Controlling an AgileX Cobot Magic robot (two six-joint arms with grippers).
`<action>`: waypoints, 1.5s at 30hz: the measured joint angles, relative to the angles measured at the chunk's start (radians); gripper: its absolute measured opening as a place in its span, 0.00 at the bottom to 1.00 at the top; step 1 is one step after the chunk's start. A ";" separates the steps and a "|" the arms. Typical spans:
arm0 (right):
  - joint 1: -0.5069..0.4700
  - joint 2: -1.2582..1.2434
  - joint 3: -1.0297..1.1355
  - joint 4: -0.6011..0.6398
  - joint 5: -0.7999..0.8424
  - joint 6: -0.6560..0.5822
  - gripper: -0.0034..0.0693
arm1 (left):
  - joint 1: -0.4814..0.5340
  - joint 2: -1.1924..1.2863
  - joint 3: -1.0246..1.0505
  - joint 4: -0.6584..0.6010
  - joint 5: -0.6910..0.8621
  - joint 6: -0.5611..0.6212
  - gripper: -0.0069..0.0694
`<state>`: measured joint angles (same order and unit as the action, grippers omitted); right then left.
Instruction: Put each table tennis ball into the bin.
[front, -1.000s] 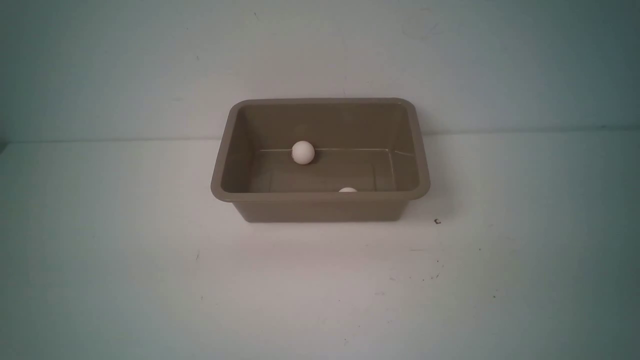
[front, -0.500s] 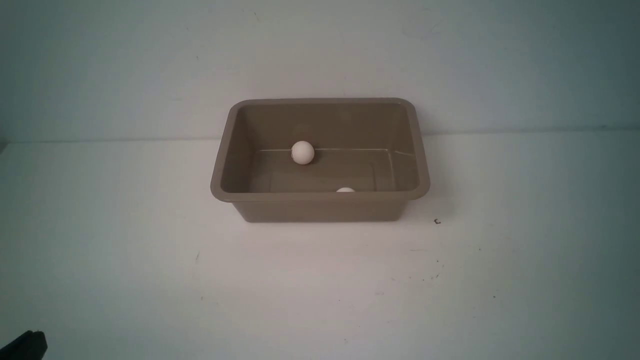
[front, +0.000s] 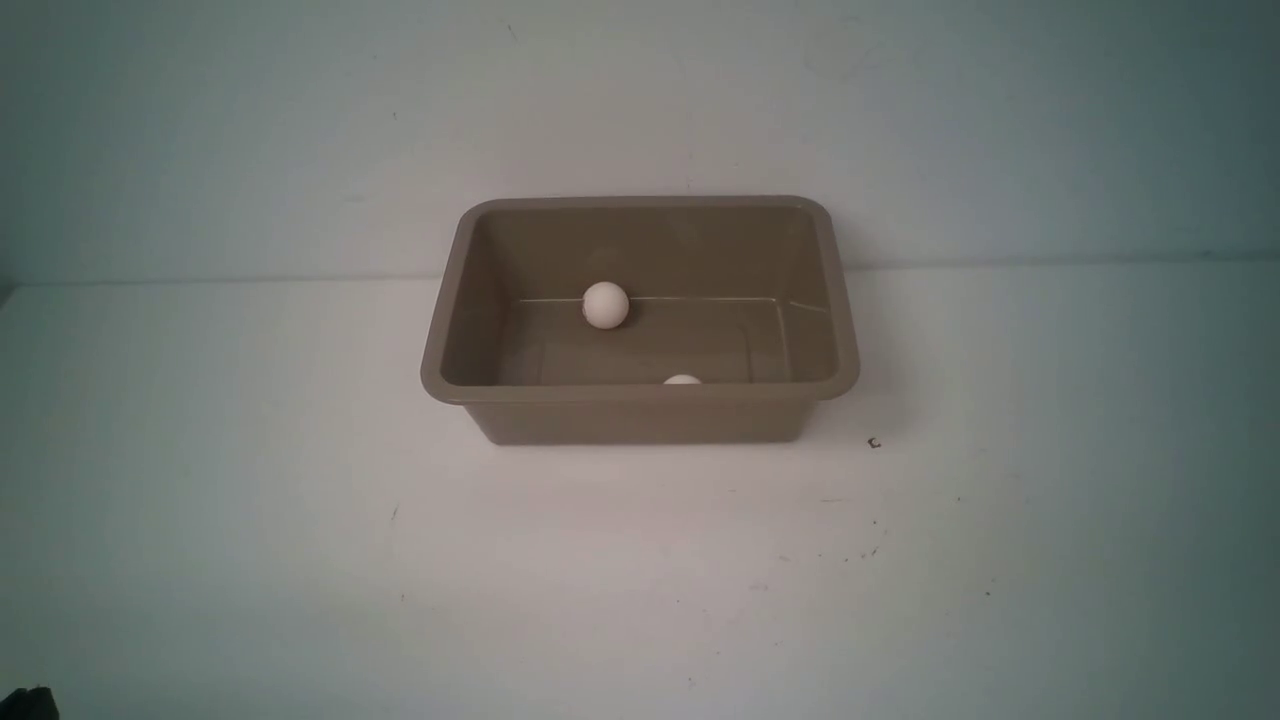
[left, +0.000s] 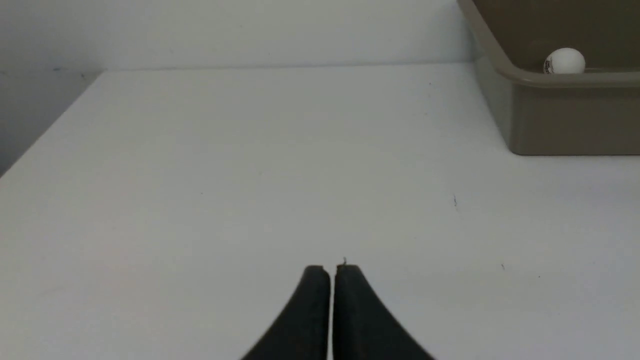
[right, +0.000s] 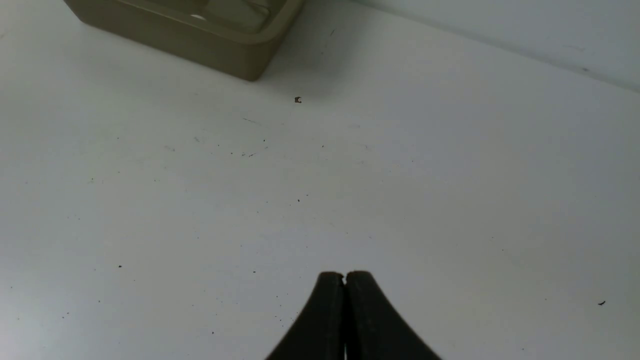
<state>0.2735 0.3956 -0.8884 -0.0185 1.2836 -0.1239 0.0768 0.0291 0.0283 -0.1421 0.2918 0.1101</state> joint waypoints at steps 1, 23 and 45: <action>0.000 0.000 0.000 0.000 0.000 0.000 0.02 | 0.000 -0.016 0.000 0.004 0.021 -0.002 0.09; 0.000 0.000 0.000 0.000 0.000 0.000 0.02 | 0.001 -0.040 0.000 0.012 0.080 -0.007 0.09; -0.378 -0.401 0.612 0.078 -0.763 0.074 0.02 | 0.001 -0.040 0.000 0.013 0.081 -0.007 0.09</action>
<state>-0.1046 -0.0053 -0.2761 0.0594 0.5208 -0.0504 0.0780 -0.0112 0.0283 -0.1290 0.3726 0.1035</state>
